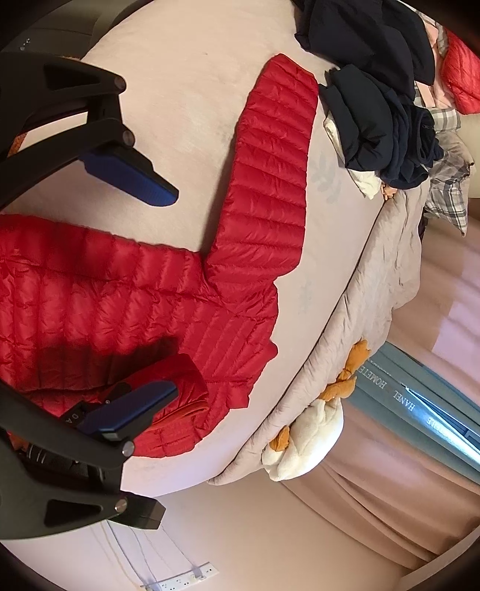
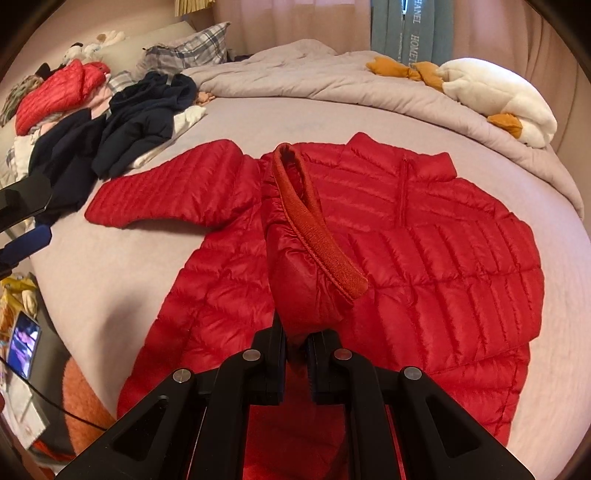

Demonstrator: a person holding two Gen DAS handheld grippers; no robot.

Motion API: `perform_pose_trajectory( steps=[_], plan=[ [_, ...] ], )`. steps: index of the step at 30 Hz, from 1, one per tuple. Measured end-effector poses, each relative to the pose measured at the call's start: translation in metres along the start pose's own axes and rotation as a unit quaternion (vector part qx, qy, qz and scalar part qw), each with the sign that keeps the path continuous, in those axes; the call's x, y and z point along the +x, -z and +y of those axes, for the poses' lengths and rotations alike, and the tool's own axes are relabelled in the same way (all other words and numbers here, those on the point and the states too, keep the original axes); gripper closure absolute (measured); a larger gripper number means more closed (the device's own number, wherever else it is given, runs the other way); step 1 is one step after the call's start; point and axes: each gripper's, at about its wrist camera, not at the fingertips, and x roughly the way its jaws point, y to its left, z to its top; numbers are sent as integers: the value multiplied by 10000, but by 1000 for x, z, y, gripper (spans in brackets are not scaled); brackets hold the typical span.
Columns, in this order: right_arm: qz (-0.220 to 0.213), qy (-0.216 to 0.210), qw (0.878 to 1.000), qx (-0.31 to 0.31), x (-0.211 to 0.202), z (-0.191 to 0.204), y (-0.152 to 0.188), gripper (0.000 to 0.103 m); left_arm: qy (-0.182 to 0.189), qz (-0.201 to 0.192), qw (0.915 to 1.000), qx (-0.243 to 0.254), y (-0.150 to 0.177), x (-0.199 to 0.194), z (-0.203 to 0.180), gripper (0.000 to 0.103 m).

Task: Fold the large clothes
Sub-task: 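Lower the sleeve onto the jacket front and open the right tool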

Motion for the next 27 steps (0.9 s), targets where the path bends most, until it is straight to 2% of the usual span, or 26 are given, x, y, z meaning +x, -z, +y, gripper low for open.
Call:
perform_pose_trajectory(
  steps=[9,17,18,20,22,27],
  plan=[
    [234,-62,9997,-32,11,5,2,93,-60,49,10000,-34,1,2,6,7],
    [262,-141,9995,84,8,4,2,93,-89,51,9999,-38,2,1,7,7],
    [277,-143,9995,91,8,4,2,91,-88,53,9999,-43,3,0,6,7],
    [340,-181,9992,88,6,4,2,80,-73,55,9999,-46,3,-1,6,7],
    [321,-288,9990,113,1,3,2,60,-66,45,10000,-36,3,-3,5,7],
    [52,-379,9993,-5,-24,9,1,57,-44,-27,10000,-32,3,-10,4,7]
  ],
)
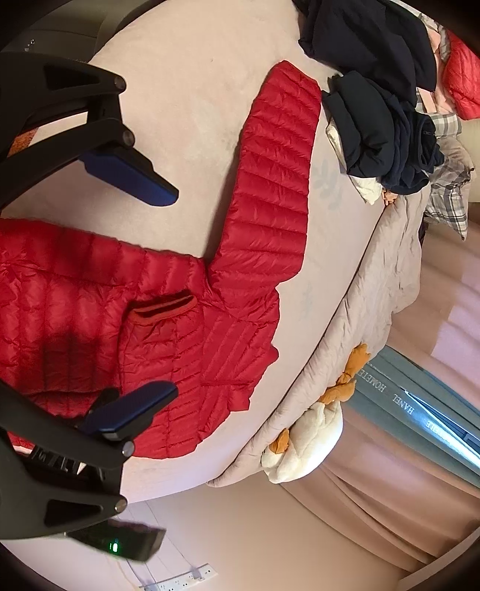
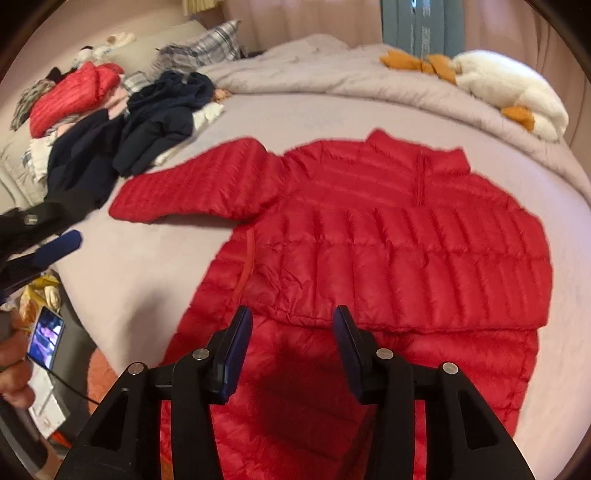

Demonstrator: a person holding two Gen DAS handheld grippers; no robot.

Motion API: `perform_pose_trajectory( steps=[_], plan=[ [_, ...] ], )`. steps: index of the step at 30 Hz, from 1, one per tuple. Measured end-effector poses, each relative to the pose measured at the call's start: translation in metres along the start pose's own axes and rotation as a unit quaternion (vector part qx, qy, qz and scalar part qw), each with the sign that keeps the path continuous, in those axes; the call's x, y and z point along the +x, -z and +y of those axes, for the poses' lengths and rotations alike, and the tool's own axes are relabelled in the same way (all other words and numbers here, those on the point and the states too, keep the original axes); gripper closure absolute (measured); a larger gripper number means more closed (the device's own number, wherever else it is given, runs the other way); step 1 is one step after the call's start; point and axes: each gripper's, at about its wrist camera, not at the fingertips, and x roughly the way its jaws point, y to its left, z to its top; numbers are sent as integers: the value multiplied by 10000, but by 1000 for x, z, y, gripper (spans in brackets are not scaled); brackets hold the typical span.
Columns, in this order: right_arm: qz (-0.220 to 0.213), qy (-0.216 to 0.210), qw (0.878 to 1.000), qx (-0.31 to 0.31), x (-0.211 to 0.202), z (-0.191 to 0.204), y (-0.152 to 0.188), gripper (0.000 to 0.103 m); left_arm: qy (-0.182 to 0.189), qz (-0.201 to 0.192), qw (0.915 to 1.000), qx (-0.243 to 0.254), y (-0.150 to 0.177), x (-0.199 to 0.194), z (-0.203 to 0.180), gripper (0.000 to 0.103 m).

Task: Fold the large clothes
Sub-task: 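Lower the sleeve onto the jacket front and open the right tool, then move the left tool to the folded sleeve's cuff on the jacket front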

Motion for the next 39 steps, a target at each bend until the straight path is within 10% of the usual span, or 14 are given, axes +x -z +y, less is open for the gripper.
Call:
perform_pose_trajectory(
  steps=[10,39],
  plan=[
    [-879,-90,9961,-80,-70,17,-2,26,12,-245,9997,60,2,-25,-4,4],
    [-2371,-611,9690,320,-164,21,9,9,41,-431,9989,201,9,-43,-7,1]
  ],
)
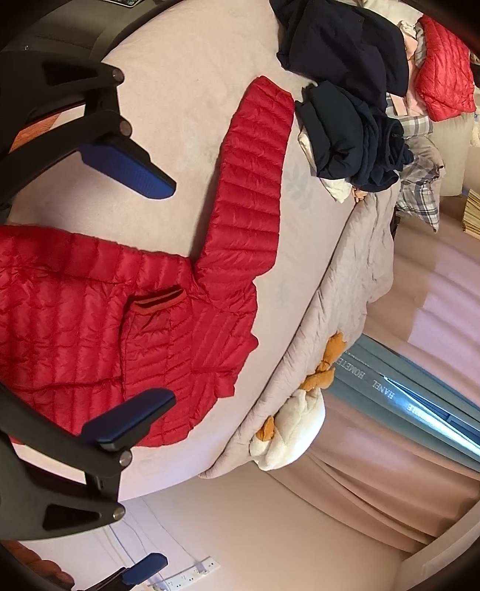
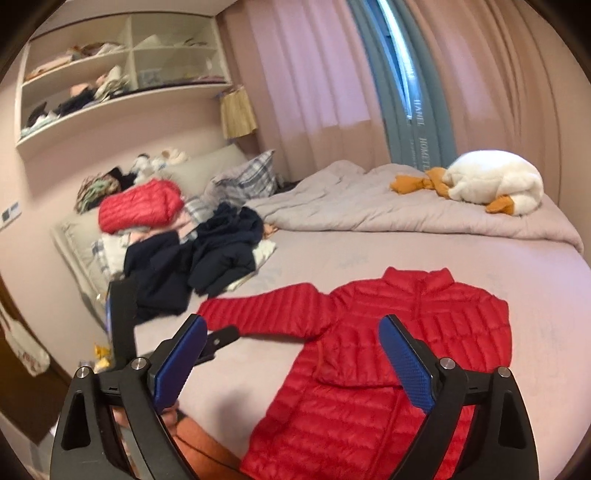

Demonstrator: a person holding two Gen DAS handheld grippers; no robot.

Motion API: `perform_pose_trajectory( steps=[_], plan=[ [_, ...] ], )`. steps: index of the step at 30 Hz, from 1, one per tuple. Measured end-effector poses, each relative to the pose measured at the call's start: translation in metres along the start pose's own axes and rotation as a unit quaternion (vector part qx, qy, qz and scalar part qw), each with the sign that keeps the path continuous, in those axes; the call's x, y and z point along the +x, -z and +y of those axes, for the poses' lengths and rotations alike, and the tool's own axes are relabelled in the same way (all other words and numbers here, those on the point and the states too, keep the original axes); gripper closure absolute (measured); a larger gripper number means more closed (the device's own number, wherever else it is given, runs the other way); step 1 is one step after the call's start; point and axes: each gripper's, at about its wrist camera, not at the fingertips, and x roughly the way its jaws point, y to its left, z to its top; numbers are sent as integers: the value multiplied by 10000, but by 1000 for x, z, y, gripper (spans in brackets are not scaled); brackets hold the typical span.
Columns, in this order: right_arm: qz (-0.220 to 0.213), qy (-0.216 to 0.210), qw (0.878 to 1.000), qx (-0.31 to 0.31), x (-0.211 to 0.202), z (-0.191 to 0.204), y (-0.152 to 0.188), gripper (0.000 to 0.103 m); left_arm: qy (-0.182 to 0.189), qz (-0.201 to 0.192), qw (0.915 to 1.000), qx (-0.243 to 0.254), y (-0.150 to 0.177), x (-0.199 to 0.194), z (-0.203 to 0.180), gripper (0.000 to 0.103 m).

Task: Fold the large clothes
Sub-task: 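Move the left tool to the folded sleeve's cuff on the jacket front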

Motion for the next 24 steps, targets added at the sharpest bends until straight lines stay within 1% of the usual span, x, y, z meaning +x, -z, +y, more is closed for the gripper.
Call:
perform_pose_trajectory(
  steps=[6,9,15,20,24],
  plan=[
    [13,837,9960,327,18,-36,13,9,-2,237,9997,15,6,31,-2,1],
    [155,1228,9914,420,29,-55,21,9,5,443,9990,65,9,54,-8,1],
    [495,1489,9838,869,41,-88,34,9,6,842,9964,122,12,95,-21,2],
    [611,1749,9762,1127,44,-110,42,9,95,1007,9945,269,16,121,-34,2],
    [717,1860,9709,1330,49,-124,48,9,200,1268,9915,227,24,145,-35,4]
  ],
)
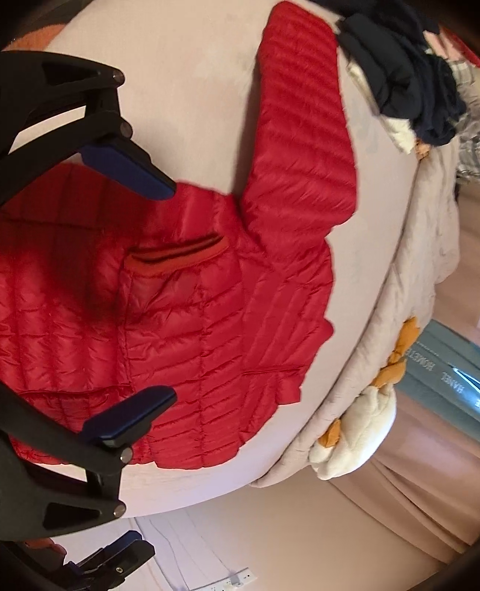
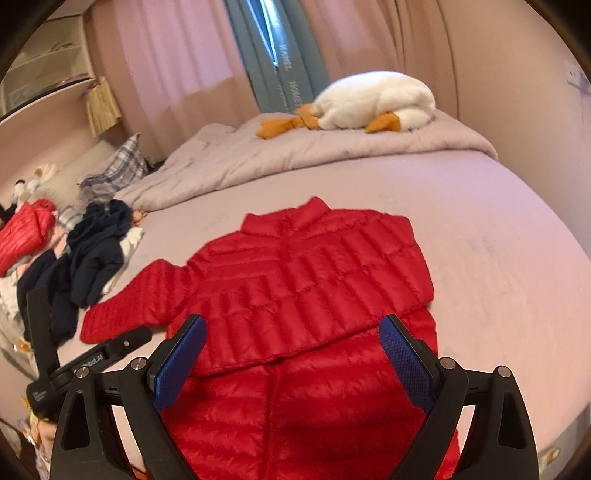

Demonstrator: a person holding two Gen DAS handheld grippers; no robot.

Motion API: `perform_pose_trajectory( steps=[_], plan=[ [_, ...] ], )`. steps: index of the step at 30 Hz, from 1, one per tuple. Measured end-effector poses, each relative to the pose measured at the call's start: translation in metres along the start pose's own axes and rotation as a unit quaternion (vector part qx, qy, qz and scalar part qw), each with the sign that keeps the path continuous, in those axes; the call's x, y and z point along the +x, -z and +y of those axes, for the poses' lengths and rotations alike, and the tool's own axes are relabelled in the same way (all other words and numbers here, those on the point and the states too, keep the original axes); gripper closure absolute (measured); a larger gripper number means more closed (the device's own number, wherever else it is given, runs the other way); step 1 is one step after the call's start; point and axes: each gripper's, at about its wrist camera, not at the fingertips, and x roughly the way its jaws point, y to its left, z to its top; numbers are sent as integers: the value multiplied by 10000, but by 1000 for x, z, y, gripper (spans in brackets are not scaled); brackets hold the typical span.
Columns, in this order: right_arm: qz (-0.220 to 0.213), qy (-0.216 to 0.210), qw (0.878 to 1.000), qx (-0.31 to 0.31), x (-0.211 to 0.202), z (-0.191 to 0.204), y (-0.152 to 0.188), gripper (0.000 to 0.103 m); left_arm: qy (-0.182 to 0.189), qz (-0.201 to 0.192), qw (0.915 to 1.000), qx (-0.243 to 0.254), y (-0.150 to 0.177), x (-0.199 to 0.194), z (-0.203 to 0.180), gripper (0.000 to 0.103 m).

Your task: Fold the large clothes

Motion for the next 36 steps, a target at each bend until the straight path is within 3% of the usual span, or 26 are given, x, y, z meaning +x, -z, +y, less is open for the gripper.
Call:
perform_pose_trajectory(
  steps=[6,8,12,15,17,19,26,30,36],
  plan=[
    [177,209,9995,152,16,-12,5,9,202,418,9987,-212,9,36,9,12],
    [221,255,9993,154,18,-14,7,9,234,602,9974,-333,14,49,15,22],
    [266,306,9989,216,21,-21,9,9,304,702,9960,-470,19,65,21,28],
    [280,337,9986,297,23,-26,10,9,435,501,9962,-563,14,69,23,49],
    [307,337,9983,365,23,-30,12,9,520,461,9955,-648,10,74,26,77],
    [325,330,9980,421,23,-34,14,9,533,409,9953,-692,3,75,24,89],
    [301,431,9973,508,18,-46,16,9,353,-383,9984,-213,-49,50,-2,92],
    [263,506,9966,602,17,-53,14,9,34,-732,9972,132,-83,49,-15,92],
    [277,565,9954,728,19,-60,14,9,-204,-630,9976,188,-103,72,-3,92]
  ],
)
